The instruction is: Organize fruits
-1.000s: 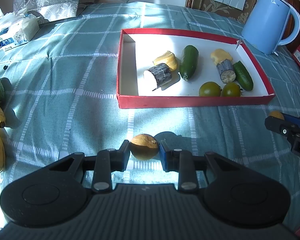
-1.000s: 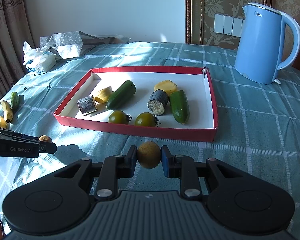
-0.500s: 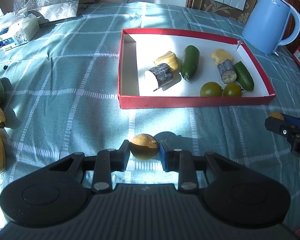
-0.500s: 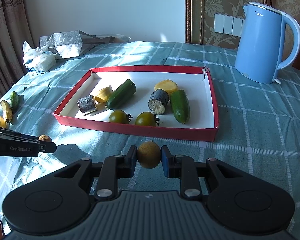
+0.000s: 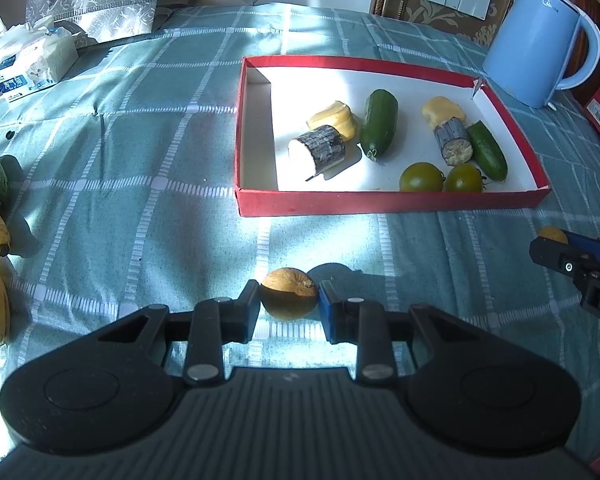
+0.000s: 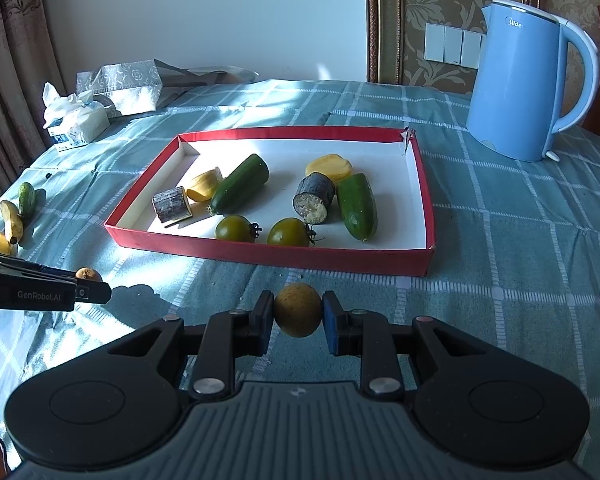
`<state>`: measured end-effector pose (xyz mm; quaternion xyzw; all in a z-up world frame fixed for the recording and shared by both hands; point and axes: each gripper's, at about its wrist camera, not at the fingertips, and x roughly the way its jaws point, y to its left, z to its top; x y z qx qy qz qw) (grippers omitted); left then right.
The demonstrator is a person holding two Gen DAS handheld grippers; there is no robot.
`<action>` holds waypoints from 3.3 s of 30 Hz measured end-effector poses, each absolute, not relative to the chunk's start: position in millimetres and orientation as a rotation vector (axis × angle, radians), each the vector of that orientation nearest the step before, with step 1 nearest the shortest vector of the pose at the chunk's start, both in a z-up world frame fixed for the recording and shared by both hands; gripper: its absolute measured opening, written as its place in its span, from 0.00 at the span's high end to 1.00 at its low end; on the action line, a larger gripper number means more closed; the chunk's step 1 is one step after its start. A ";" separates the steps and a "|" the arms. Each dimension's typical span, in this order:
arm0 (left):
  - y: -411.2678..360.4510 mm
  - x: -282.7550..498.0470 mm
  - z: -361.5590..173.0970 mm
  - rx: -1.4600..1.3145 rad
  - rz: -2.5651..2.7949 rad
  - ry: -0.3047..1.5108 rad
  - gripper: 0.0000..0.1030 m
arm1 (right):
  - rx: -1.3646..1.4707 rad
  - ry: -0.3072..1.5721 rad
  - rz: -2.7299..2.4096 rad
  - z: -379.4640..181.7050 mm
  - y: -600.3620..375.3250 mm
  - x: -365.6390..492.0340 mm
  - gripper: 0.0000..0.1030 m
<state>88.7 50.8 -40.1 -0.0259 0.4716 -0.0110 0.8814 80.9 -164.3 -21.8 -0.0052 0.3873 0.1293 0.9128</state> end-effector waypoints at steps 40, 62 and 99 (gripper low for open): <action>1.5 233.7 -19.4 0.043 -0.130 0.762 0.73 | 0.087 0.839 0.065 -32.0 -229.8 71.5 0.75; 10.8 247.8 -36.0 0.025 -0.084 0.722 0.57 | 0.082 0.866 0.031 -40.3 -240.7 82.6 0.75; 79.1 35.9 -20.6 -0.107 0.066 0.797 0.38 | -0.253 0.723 0.354 -45.3 -112.0 178.8 0.75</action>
